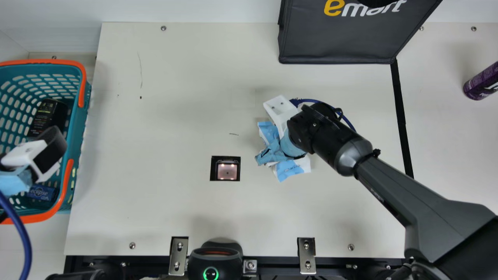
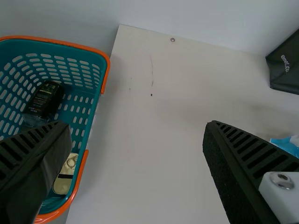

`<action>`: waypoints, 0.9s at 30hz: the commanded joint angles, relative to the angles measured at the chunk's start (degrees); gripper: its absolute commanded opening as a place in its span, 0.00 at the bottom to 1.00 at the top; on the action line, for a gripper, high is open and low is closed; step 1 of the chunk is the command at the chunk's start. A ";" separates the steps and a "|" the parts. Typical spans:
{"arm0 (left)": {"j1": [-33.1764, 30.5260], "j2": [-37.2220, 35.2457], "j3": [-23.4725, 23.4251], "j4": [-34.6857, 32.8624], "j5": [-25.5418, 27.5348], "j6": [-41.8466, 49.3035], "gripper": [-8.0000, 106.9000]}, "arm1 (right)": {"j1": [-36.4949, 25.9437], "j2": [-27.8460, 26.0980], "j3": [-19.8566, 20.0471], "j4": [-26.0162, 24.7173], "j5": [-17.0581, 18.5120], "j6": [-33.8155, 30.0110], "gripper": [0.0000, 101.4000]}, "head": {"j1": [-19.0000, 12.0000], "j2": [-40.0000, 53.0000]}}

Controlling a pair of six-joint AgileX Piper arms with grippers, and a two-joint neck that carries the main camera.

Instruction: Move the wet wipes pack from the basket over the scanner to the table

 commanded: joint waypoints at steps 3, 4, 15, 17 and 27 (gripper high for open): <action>0.00 0.00 0.00 0.00 0.00 0.00 0.85 | 0.71 -2.38 -0.14 -1.43 0.47 1.19 0.00 | -1.75 0.00; 0.00 0.00 0.00 0.00 0.00 0.00 0.85 | 0.94 -3.08 -0.16 -1.71 0.62 1.48 0.00 | -1.75 0.00; 0.00 0.00 0.00 0.00 0.00 0.00 0.85 | 3.08 -12.02 -0.91 -3.83 3.45 3.44 0.00 | -1.75 0.00; 0.00 0.00 0.00 0.00 0.00 0.00 0.85 | 3.34 -13.42 -1.15 -3.96 4.04 3.49 0.00 | -1.75 -1.34; 0.00 0.00 0.00 0.00 0.00 0.00 0.85 | -3.68 -17.57 -0.92 -0.13 4.97 -0.86 0.00 | -1.75 -14.70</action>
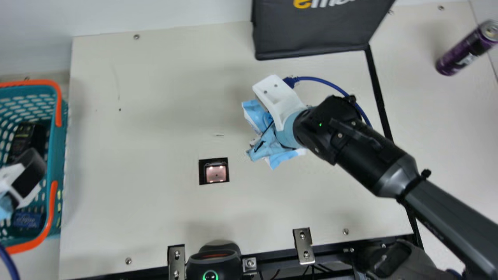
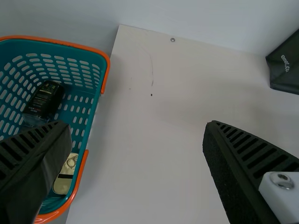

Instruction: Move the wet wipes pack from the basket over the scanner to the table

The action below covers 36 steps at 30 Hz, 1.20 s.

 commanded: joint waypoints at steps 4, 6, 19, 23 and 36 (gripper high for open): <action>0.00 0.00 0.00 0.00 0.00 0.00 0.85 | -8.80 -1.93 0.93 4.69 -0.35 -5.57 0.00 | -1.75 -9.28; 0.00 0.00 0.00 0.00 0.00 0.00 0.85 | -12.42 -2.58 1.35 6.56 -0.35 -7.87 0.00 | -1.75 -9.28; 0.00 0.00 0.00 0.00 0.00 0.00 0.85 | -35.43 -3.19 2.23 15.69 0.51 -22.11 0.00 | -1.75 -9.28; 0.00 0.00 0.00 0.00 0.00 0.00 0.85 | -40.51 -2.23 1.99 16.05 0.24 -24.52 0.00 | -1.75 -9.28; 0.00 0.00 0.00 0.00 0.00 0.00 0.85 | -48.37 3.71 0.45 5.90 -3.43 -24.21 0.00 | -1.75 -9.28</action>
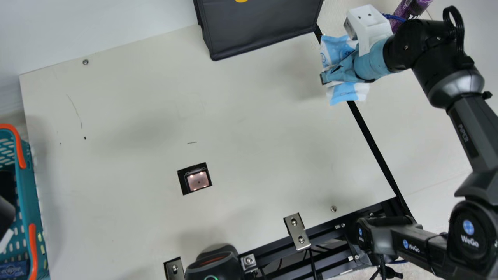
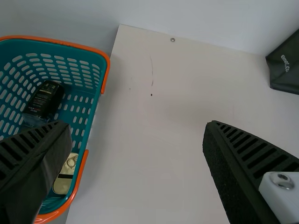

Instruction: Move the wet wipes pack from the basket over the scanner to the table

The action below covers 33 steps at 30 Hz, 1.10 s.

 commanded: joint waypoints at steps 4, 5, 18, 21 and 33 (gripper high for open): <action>0.00 0.00 0.00 0.00 0.00 0.00 0.85 | -1.56 4.06 -1.54 -4.95 -1.46 0.47 0.00 | -1.66 -0.13; 0.00 0.00 0.00 0.00 0.00 0.00 0.85 | -1.86 4.94 -2.05 -5.63 -1.64 0.46 0.00 | -1.66 -0.13; 0.00 0.00 0.00 0.00 0.00 0.00 0.85 | -5.91 17.60 -12.90 -7.84 -1.18 -4.99 0.00 | -1.66 -0.13; 0.00 0.00 0.00 0.00 0.00 0.00 0.85 | -6.59 20.61 -15.84 -7.12 -0.87 -6.68 0.00 | -1.66 -0.13; 0.00 0.00 0.00 0.00 0.00 0.00 0.85 | -5.95 29.65 -24.78 -9.22 1.13 -6.97 0.18 | -1.66 -0.13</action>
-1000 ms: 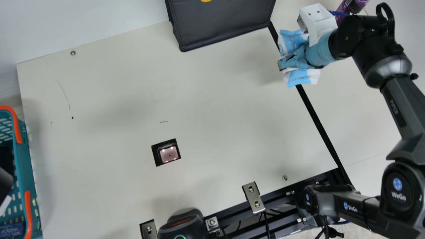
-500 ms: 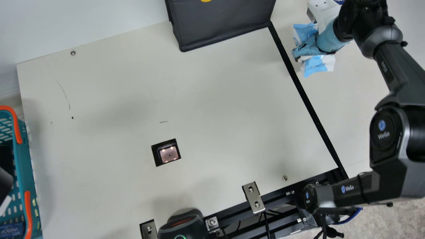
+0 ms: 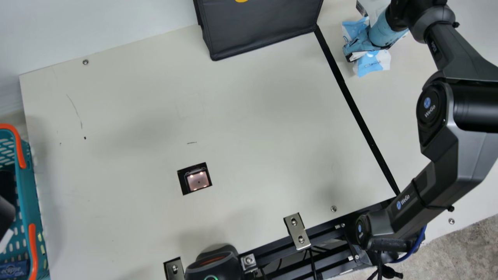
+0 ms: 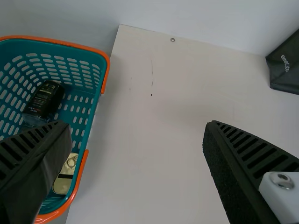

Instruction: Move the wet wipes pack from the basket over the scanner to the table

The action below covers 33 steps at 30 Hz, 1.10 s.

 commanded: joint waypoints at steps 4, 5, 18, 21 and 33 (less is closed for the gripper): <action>0.00 0.00 0.00 0.00 0.00 0.00 0.85 | 0.67 1.94 -1.97 -0.70 0.92 0.66 0.31 | -1.75 -0.13; 0.00 0.00 0.00 0.00 0.00 0.00 0.85 | 0.80 2.22 -2.22 -0.80 1.06 0.78 0.34 | -1.75 -0.13; 0.00 0.00 0.00 0.00 0.00 0.00 0.85 | 2.07 3.46 -2.66 -1.97 1.20 2.58 0.77 | -1.75 -0.13; 0.00 0.00 0.00 0.00 0.00 0.00 0.85 | 2.48 3.10 -2.09 -3.61 0.64 3.92 0.87 | -1.75 -0.13; 0.00 0.00 0.00 0.00 0.00 0.00 0.85 | 5.40 -3.18 1.75 -9.33 -1.89 8.25 0.94 | -1.75 -0.13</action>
